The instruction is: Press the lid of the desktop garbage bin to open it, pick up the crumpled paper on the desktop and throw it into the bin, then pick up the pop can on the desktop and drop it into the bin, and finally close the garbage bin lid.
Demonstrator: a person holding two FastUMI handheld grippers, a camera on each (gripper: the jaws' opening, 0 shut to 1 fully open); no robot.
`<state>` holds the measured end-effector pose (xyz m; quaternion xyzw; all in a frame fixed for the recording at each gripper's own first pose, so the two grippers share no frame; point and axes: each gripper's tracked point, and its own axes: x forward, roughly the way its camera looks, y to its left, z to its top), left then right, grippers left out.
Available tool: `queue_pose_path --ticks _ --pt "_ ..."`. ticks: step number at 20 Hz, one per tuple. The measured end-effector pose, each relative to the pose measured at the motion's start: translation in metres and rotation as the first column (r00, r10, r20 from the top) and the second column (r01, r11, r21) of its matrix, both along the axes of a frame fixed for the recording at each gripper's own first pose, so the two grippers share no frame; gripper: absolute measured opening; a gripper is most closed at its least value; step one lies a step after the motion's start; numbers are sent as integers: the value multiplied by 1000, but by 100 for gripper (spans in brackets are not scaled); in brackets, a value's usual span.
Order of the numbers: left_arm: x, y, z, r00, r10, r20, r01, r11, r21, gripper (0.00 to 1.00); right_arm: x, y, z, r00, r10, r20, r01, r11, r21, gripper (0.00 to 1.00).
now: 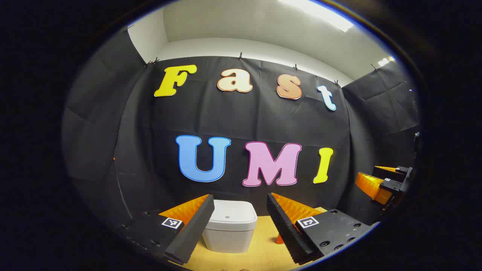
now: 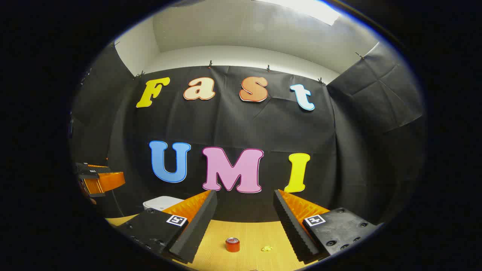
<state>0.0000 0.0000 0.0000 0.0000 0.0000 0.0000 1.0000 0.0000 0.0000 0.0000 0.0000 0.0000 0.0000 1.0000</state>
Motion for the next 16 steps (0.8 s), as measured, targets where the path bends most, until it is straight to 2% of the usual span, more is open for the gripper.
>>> queue_pose_path --ticks 16 --pt "6 -12 -5 1000 -25 -17 26 1000 14 95 4 3 -9 1000 11 -8 -11 1000 7 96"
